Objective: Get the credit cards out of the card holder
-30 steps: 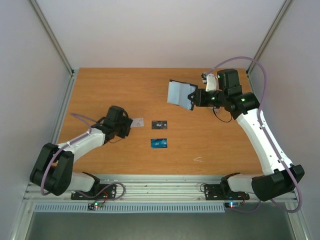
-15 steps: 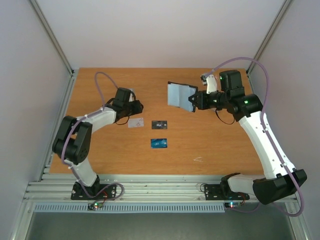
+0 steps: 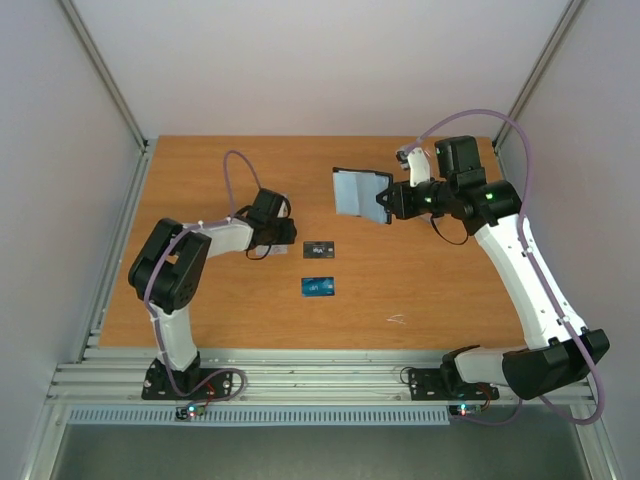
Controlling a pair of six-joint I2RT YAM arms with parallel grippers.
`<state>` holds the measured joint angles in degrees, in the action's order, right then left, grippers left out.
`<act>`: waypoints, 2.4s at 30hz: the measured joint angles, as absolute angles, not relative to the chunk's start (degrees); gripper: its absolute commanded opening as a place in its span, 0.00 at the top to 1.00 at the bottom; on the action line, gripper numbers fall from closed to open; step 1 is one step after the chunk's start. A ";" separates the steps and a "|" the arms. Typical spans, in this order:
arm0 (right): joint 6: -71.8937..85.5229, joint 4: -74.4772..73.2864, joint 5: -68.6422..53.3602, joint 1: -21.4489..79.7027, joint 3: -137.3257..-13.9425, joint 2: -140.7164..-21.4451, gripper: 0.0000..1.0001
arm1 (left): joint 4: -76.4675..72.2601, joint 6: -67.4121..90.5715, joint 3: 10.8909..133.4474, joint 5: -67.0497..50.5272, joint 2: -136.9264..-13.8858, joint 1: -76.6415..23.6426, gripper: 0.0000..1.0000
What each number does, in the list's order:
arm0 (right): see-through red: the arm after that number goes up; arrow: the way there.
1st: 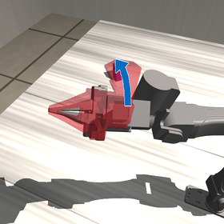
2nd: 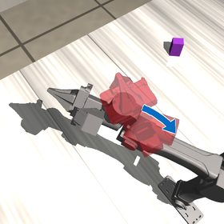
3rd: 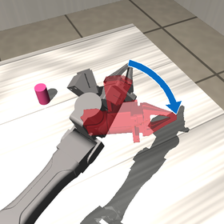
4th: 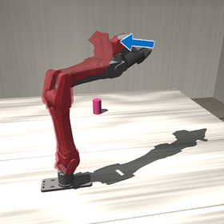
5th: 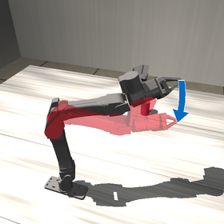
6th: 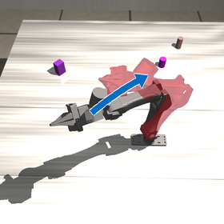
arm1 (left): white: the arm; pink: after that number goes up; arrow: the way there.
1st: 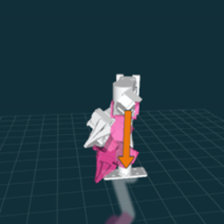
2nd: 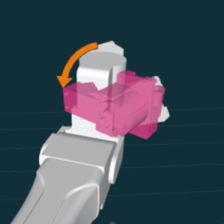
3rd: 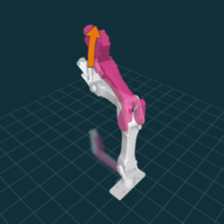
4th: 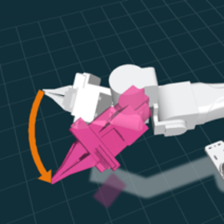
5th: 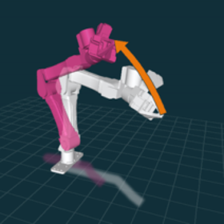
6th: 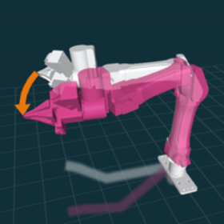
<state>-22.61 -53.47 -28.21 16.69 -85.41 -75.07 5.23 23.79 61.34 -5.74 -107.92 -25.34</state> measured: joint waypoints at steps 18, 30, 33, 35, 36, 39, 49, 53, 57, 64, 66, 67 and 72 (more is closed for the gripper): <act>-23.20 -55.83 -27.92 16.69 -85.41 -72.62 0.99 | 0.49 21.87 59.29 -3.49 -108.47 -26.33 0.62; -23.16 -56.21 -28.21 16.69 -85.41 -72.60 0.99 | 30.76 -31.81 63.18 -33.12 -92.47 -19.18 0.64; -23.14 -56.21 -28.34 16.69 -85.41 -72.58 0.99 | 40.36 -47.59 61.25 -31.05 -93.47 -17.96 0.68; -23.07 -56.18 -28.34 16.69 -85.41 -72.47 0.99 | 44.38 -54.59 60.38 -29.71 -94.70 -18.15 0.71; -22.98 -56.18 -28.32 16.69 -85.41 -72.36 0.99 | 44.84 -56.14 60.34 -29.26 -95.26 -18.33 0.72; -22.79 -56.18 -28.29 16.69 -85.34 -71.59 0.99 | 43.51 -59.40 59.96 -26.85 -96.71 -19.44 0.76; -22.85 -56.40 -27.79 16.69 -85.30 -68.38 0.99 | 34.98 -60.47 58.13 -20.47 -101.75 -20.95 0.79; -23.03 -56.84 -27.51 16.69 -85.30 -68.40 0.99 | 33.63 -59.99 59.22 -19.68 -102.78 -21.58 0.79; -23.35 -57.01 -27.20 16.69 -85.30 -68.40 0.99 | 32.86 -59.40 59.64 -19.64 -103.22 -22.06 0.82; -24.03 -57.10 -27.16 16.69 -85.30 -68.40 0.99 | 31.81 -58.74 60.36 -19.25 -103.90 -22.48 0.85; -24.21 -57.10 -27.18 16.69 -85.30 -68.40 0.99 | 31.42 -58.67 60.90 -18.79 -104.31 -22.65 0.85; -24.27 -57.12 -27.16 16.69 -85.30 -68.40 0.99 | 31.16 -58.59 61.21 -18.57 -104.57 -22.65 0.85; -24.43 -57.30 -27.16 16.69 -85.30 -68.40 0.99 | 29.74 -58.52 62.28 -17.76 -105.49 -22.92 0.86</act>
<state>-24.43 -57.30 -27.16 16.69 -85.30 -68.40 29.74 -58.52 62.28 -17.76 -105.49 -22.92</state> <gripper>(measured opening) 0.092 0.144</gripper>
